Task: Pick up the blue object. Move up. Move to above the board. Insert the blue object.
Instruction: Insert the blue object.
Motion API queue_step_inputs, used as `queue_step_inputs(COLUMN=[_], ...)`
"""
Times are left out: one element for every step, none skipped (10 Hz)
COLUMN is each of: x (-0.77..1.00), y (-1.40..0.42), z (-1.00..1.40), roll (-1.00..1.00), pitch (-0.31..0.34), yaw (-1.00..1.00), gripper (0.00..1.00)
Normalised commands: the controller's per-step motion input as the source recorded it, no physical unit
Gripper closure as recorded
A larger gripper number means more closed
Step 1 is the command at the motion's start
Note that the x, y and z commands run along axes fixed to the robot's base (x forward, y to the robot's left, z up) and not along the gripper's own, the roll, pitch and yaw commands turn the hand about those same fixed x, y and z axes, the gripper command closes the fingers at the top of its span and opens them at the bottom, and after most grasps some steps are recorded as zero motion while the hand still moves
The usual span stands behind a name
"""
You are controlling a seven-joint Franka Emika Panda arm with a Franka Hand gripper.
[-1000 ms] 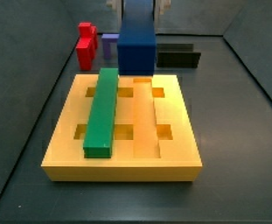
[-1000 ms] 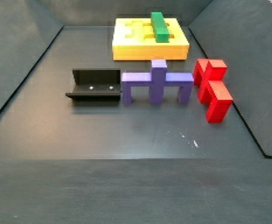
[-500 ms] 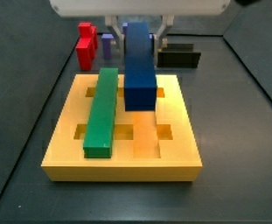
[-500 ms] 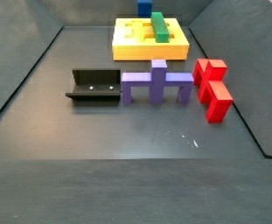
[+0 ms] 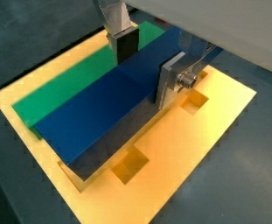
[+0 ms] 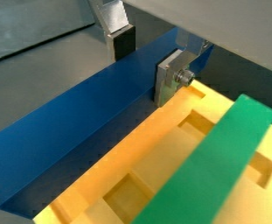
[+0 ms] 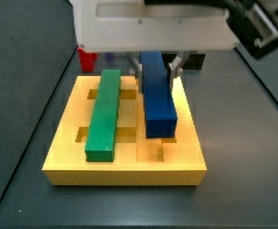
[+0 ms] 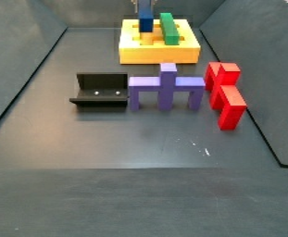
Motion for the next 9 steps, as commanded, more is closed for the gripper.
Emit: queue_step_inputs(x=[0.02, -0.01, -0.08, -0.07, -0.02, 0.00, 0.09, 0.07, 0.00], y=[-0.10, -0.04, -0.03, -0.04, -0.07, -0.14, -0.18, -0.16, -0.13], z=[-0.29, -0.28, -0.27, -0.25, -0.27, -0.19, -0.13, -0.15, -0.17], roll=[0.25, 0.18, 0.13, 0.11, 0.08, 0.07, 0.10, 0.10, 0.08], pitch=[0.029, 0.000, 0.000, 0.000, 0.000, 0.000, 0.013, 0.014, 0.001], yaw=[0.03, 0.05, 0.06, 0.05, 0.04, 0.00, 0.00, 0.00, 0.00], gripper=[1.00, 1.00, 1.00, 1.00, 1.00, 1.00, 1.00, 1.00, 1.00])
